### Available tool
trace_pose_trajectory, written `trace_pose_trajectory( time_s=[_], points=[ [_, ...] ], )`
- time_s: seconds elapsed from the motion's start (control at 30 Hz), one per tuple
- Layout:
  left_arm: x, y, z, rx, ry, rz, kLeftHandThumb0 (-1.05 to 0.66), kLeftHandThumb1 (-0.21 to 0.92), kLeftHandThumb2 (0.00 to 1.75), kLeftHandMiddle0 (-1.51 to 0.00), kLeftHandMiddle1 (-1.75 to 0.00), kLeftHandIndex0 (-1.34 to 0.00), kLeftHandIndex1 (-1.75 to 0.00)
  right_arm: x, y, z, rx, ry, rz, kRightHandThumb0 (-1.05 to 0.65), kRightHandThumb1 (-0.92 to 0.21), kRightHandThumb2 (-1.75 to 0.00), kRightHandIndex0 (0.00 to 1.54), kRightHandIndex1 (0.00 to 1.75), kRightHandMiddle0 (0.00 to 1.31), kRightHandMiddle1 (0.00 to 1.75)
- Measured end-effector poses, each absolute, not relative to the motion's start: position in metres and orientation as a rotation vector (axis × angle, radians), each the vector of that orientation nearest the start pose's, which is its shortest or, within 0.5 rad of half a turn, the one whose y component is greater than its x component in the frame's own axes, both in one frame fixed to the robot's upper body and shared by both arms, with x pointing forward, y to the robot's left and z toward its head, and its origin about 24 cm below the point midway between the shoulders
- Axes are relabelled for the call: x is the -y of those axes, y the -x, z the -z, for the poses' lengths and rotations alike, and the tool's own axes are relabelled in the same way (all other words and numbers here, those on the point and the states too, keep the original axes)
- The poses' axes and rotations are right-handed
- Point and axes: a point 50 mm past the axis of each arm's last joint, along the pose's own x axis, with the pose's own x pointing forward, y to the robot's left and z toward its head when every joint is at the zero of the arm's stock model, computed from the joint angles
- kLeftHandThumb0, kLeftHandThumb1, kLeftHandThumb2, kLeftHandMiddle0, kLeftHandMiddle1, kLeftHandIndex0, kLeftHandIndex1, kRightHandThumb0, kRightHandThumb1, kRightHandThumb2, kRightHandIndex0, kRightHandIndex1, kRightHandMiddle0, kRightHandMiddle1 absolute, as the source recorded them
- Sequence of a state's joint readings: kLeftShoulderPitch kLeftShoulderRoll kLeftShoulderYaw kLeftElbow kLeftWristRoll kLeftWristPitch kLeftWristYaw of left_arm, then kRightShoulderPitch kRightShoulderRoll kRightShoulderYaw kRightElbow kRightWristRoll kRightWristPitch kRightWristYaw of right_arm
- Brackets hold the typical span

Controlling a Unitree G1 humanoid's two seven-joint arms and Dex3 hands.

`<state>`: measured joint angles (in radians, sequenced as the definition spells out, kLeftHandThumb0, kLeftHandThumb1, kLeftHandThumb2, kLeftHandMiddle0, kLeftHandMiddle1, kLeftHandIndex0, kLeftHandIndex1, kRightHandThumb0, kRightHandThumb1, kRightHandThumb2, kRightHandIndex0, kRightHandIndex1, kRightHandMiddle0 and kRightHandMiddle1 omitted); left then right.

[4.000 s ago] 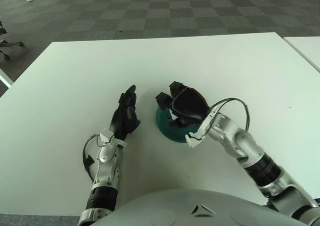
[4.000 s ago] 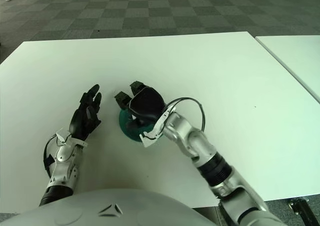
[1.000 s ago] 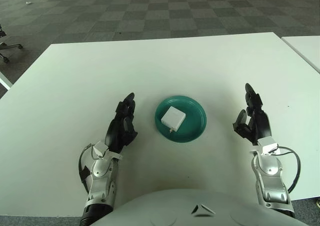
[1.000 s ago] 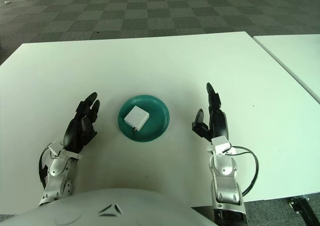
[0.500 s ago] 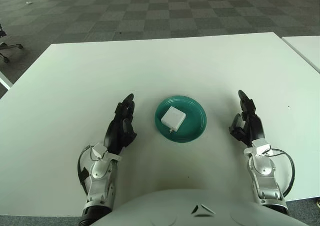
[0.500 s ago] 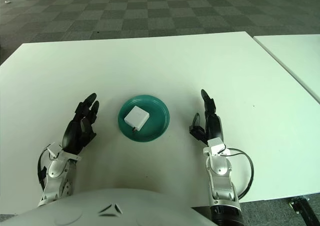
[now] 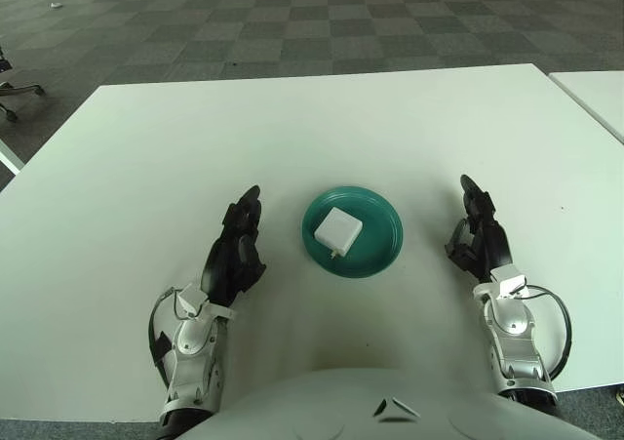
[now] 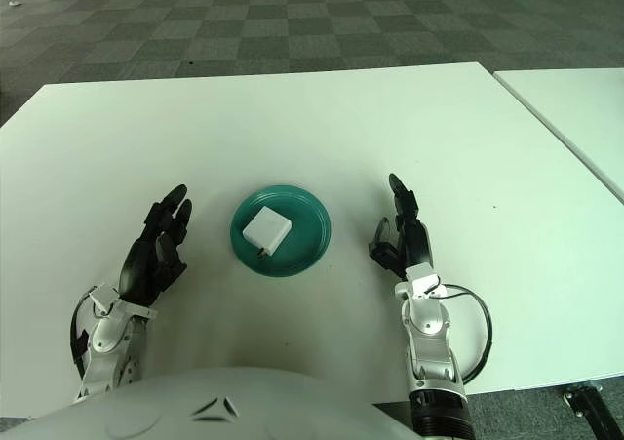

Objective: Put the charger into the plate.

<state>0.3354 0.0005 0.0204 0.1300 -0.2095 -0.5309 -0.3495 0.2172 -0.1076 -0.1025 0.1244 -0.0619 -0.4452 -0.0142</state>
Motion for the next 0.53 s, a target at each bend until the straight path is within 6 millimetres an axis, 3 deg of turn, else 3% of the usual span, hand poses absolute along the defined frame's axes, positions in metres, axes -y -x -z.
trace_pose_trajectory(
  time_s=[0.53],
  points=[
    [-0.1648,-0.1665,0.0032,0.113,0.137,0.138,-0.95,0.92,1.03,-0.14,0.00,0.00,-0.54,0.1971,-0.2046,-0.0073,0.072,0.164,0.100,-1.05,-0.92,-0.97,0.02,0.01,0.00,0.37]
  ],
)
